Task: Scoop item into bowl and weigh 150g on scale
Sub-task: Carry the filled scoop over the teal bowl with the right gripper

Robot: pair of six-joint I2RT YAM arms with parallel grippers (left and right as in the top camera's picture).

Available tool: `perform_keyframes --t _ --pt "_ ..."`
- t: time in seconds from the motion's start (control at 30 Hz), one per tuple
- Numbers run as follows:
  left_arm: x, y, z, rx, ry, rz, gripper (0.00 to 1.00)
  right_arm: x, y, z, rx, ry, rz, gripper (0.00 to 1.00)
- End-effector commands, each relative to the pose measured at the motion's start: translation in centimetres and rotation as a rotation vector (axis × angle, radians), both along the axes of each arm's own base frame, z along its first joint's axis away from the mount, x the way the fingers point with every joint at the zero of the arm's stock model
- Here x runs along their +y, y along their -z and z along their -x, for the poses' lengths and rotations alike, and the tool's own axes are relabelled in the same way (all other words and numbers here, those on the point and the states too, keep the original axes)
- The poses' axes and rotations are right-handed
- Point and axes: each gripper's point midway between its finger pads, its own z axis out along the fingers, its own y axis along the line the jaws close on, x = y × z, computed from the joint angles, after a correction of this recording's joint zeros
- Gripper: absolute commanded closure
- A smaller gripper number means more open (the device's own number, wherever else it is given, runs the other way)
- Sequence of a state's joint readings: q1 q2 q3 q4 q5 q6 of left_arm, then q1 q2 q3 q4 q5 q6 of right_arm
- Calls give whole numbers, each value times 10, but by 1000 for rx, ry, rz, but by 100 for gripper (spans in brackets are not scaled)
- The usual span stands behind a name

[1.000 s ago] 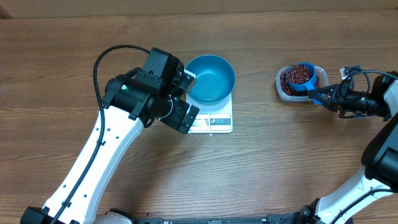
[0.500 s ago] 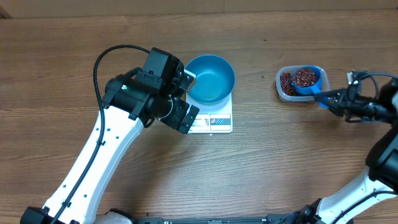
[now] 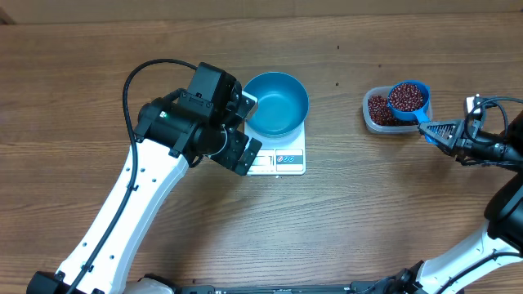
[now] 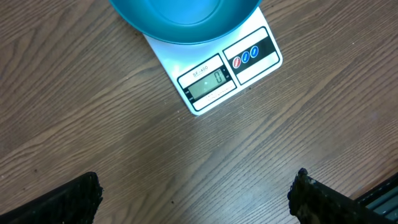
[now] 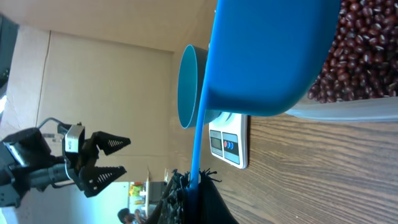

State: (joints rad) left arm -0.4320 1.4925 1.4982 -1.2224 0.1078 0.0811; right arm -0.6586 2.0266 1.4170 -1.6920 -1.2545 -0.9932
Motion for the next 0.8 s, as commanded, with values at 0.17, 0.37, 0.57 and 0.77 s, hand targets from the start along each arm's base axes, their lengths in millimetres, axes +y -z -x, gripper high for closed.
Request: perform_keyframes --t 0.17,0.37,0.57,0.77 --pt "-2 0 -1 -4 2 -4 0 43 -30 -14 -219 -85 9 96" --pt "-2 0 -1 -4 2 -5 0 114 -68 -29 -346 -224 -61 96" --pt "-2 0 -1 -4 2 -5 0 177 -91 -28 -474 -375 -108 96" --pt "-2 0 -1 -4 2 -5 0 207 -83 -37 -519 -478 -88 96"
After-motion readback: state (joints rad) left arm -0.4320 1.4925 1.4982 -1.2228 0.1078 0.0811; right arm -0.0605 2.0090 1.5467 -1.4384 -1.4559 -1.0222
